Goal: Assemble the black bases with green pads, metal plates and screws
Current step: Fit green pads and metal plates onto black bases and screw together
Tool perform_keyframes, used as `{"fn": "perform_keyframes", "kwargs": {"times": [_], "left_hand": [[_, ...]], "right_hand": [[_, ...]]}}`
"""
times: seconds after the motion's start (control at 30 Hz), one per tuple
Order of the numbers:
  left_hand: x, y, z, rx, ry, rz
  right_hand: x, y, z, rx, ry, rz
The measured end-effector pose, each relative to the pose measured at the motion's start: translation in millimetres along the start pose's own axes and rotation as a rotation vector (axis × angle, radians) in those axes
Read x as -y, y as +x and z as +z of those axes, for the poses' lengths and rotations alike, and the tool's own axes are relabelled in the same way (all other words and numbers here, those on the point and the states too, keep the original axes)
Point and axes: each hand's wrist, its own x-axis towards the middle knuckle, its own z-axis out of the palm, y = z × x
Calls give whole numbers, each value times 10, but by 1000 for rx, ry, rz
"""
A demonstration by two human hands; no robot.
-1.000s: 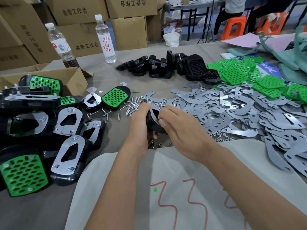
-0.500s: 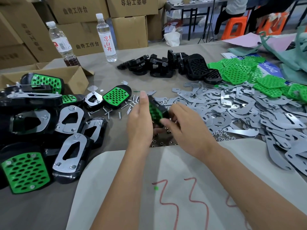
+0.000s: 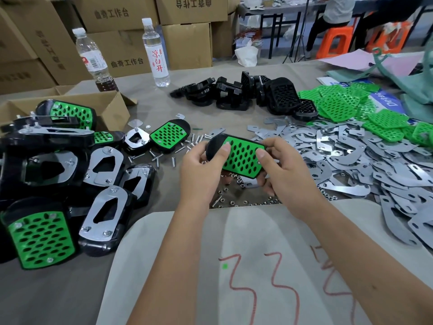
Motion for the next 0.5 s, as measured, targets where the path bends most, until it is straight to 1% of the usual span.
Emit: {"fn": "perform_keyframes", "kwargs": {"times": [0.07,0.13,0.2,0.27,0.43,0.5], "left_hand": [[9,6,-9,-50,65,75],[0,17,-21,-94,52,98],[2,42,-46,-124,27,87],[14,58,-64,-153,9,74],[31,56,-29,-224,0,56],[33,63,-47,-199,6,58]], "right_hand": [[-29,9,8,5,-10,17],[-54,8,12,20,-38,35],[-62,1,15,68,-75,43],[-61,-8,12,115,-48,49],[-43,-13,-23,155,1,34],[-35,-20,-24,146,40,27]]}}
